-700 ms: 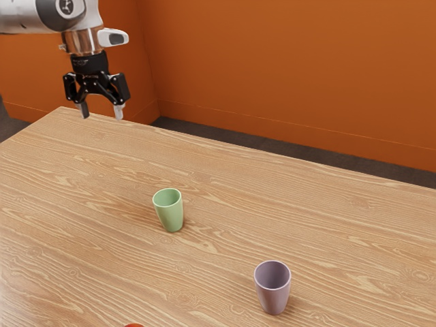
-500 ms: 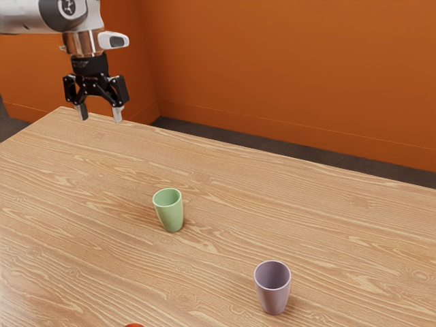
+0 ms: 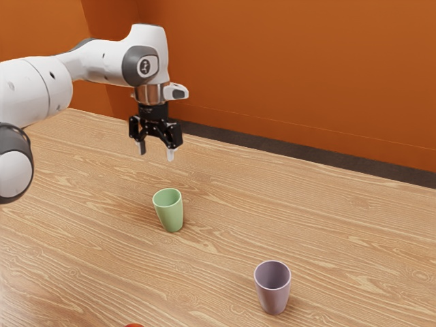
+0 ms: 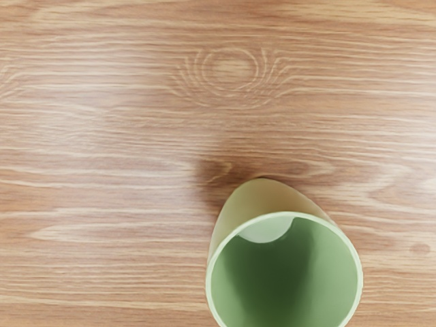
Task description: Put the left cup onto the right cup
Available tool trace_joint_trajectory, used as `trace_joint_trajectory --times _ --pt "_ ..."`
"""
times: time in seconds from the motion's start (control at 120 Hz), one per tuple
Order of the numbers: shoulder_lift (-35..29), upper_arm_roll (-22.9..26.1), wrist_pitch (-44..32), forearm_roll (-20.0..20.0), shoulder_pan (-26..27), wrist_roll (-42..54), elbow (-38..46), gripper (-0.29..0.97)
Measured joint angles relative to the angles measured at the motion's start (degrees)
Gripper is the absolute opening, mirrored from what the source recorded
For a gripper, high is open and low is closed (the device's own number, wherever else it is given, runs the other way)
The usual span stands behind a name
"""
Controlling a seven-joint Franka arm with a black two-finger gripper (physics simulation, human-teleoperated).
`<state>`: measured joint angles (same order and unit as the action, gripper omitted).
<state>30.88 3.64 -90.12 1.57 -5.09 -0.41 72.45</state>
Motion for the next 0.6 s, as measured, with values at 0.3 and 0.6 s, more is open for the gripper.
trace_joint_trajectory --times 0.3,0.6 --pt "-2.11 1.69 -11.09 -0.62 2.24 0.42 11.21 0.68" --pt "-7.58 1.79 -19.49 -1.94 3.82 0.48 22.06 0.68"
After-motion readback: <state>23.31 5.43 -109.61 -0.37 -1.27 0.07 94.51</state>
